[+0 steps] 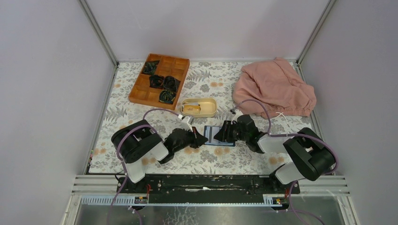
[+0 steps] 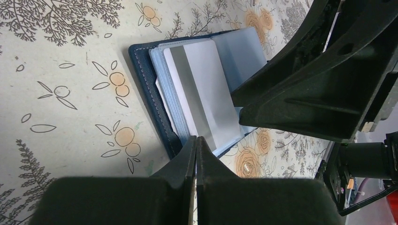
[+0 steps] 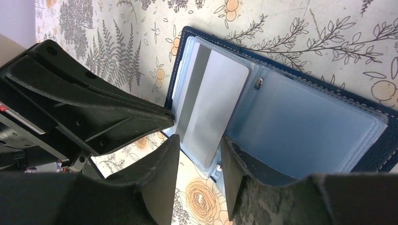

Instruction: Take the credit cards out of the card holder

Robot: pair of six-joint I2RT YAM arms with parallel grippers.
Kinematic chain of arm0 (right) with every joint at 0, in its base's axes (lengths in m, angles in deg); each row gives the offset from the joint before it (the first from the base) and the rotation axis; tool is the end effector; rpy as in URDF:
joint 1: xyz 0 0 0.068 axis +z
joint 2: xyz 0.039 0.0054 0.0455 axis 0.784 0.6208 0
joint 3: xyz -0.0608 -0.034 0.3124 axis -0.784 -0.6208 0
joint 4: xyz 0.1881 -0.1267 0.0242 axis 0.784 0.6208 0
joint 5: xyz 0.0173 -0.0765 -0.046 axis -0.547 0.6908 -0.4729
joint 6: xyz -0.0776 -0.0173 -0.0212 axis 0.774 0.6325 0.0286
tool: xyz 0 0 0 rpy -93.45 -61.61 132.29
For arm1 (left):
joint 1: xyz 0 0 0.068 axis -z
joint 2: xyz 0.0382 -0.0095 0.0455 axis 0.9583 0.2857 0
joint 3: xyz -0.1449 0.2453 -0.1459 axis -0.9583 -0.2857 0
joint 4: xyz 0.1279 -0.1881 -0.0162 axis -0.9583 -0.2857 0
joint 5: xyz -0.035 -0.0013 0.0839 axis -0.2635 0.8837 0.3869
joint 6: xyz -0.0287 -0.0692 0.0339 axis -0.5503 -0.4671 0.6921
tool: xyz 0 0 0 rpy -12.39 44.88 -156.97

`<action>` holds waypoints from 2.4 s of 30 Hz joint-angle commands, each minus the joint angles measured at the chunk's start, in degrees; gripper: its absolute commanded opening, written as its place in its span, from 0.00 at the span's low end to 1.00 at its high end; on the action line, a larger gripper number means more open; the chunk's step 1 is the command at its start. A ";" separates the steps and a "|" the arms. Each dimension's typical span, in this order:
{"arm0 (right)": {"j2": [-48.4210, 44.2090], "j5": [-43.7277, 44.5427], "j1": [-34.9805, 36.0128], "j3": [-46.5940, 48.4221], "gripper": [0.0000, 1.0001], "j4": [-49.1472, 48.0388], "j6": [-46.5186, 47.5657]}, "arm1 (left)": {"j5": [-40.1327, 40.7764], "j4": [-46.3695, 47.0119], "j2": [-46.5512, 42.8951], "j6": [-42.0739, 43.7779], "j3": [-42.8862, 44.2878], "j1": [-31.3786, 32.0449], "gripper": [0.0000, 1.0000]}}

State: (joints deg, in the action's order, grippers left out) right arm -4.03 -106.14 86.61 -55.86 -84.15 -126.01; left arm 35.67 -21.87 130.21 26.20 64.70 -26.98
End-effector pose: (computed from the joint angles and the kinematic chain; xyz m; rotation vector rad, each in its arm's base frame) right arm 0.2030 0.1691 0.1996 -0.1844 2.2368 1.0465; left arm 0.2007 -0.2211 0.1649 0.1252 2.0927 -1.1080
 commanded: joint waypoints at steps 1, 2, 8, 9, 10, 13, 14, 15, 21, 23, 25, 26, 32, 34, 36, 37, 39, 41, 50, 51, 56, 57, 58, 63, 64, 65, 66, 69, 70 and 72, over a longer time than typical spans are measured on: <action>1.69 -2.05 0.44 -1.07 0.44 -8.04 -1.83 | -0.37 -2.45 2.62 0.01 -1.17 0.68 0.00; 2.13 -2.45 0.45 -1.51 0.44 -9.34 -2.36 | -0.57 -2.27 2.78 -0.10 -1.13 0.69 0.00; 1.73 -5.57 0.39 -2.97 0.43 -15.49 -5.16 | -0.64 -2.20 3.29 -0.37 -0.94 0.78 0.00; 1.32 -6.32 0.39 -3.32 0.43 -16.59 -5.75 | -0.71 -2.14 3.31 -0.44 -0.88 0.80 0.00; 0.91 -7.06 0.35 -3.69 0.42 -17.85 -6.39 | -0.67 -1.85 3.38 -0.52 -1.02 0.79 0.00; -0.55 -9.11 0.31 -4.51 0.42 -20.57 -7.88 | -0.77 0.27 3.32 -1.17 -2.00 0.83 0.00; -0.88 -9.56 0.27 -4.66 0.42 -21.18 -8.10 | -0.87 0.50 3.18 -1.40 -2.13 0.83 0.00; -1.10 -9.81 0.26 -4.72 0.42 -21.40 -8.14 | -0.77 0.53 3.03 -1.62 -2.22 0.79 0.00; 1.93 -10.18 0.26 -3.94 0.42 -20.86 -6.58 | -1.39 1.47 2.05 -2.24 -2.79 0.79 0.00; 4.87 -10.81 0.26 -4.00 0.42 -23.82 -7.33 | -1.42 1.04 1.67 -2.24 -2.64 0.79 0.00; 7.67 -11.66 0.26 -4.05 0.41 -27.37 -8.62 | -1.49 0.22 1.18 -2.03 -2.50 0.78 0.00; 9.19 -12.05 0.26 -4.00 0.41 -28.99 -9.48 | -1.50 -0.16 1.03 -1.94 -2.46 0.81 0.00; 16.75 -14.37 0.22 -3.85 0.40 -39.52 -13.96 | -1.36 -0.80 0.44 -1.85 -2.67 0.86 0.00; 17.48 -14.92 -0.46 -5.26 0.39 -43.98 -16.08 | -1.08 -0.74 0.23 -2.01 -2.96 0.79 0.00; 17.76 -16.37 -2.10 -6.77 0.39 -47.89 -18.06 | -0.85 0.01 0.10 -2.34 -3.59 0.79 0.00; 17.75 -17.20 -3.32 -7.38 0.39 -49.29 -18.65 | -0.79 0.77 0.03 -2.75 -4.11 0.83 0.00; 17.41 -18.32 -5.09 -8.71 0.38 -50.58 -19.27 | -0.71 2.39 0.29 -3.21 -4.55 0.74 0.00; 16.54 -19.16 -6.53 -9.66 0.38 -50.39 -19.19 | -0.67 2.72 0.60 -3.50 -4.47 0.70 0.00; 8.79 -17.42 -7.58 -10.44 0.37 -38.29 -12.83 | -1.31 4.44 1.87 -4.14 -4.43 0.53 0.00; 7.65 -16.87 -7.64 -10.32 0.31 -36.13 -11.89 | -1.31 4.48 1.81 -4.16 -4.40 0.54 0.00; 2.23 -13.36 -7.57 -9.30 0.08 -24.85 -6.72 | -1.72 5.05 1.81 -4.43 -4.56 0.35 0.00; 1.24 -12.50 -7.64 -9.08 0.05 -22.84 -5.68 | -1.89 5.16 1.81 -4.50 -4.63 0.35 0.00; 0.44 -11.73 -7.62 -8.80 0.02 -20.69 -4.79 | -1.95 5.15 1.83 -4.50 -4.56 0.39 0.00; -3.94 -8.61 -7.63 -7.50 0.00 -11.39 -1.33 | -2.28 5.49 1.78 -4.70 -4.49 0.26 0.00; -5.52 -7.72 -7.62 -7.18 0.00 -9.10 -0.68 | -2.34 5.60 1.61 -4.76 -4.54 0.33 0.00; -7.34 -6.56 -7.60 -6.92 0.00 -6.14 0.29 | -2.41 5.56 1.34 -4.79 -4.58 0.29 0.00; -9.40 -5.40 -7.57 -6.26 0.00 -2.28 1.51 | -2.64 5.55 0.93 -4.67 -4.64 0.33 0.00; -17.50 -2.26 -7.56 -3.90 0.00 9.71 5.95 | -4.41 7.72 -0.64 -3.14 -5.22 0.15 0.13; -20.13 -2.02 -7.59 -3.44 0.00 13.01 7.55 | -5.91 8.49 -1.37 -2.78 -5.44 -0.24 0.21; -24.97 -2.22 -7.65 -2.94 0.00 18.36 9.64 | -9.26 9.35 -3.45 -2.56 -5.60 -1.32 0.47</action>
State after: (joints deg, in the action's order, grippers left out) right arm -20.62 -111.21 79.09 -62.25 -79.96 -123.65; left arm 32.06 -16.04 129.86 21.43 60.31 -27.05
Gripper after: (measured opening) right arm 0.019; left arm 0.301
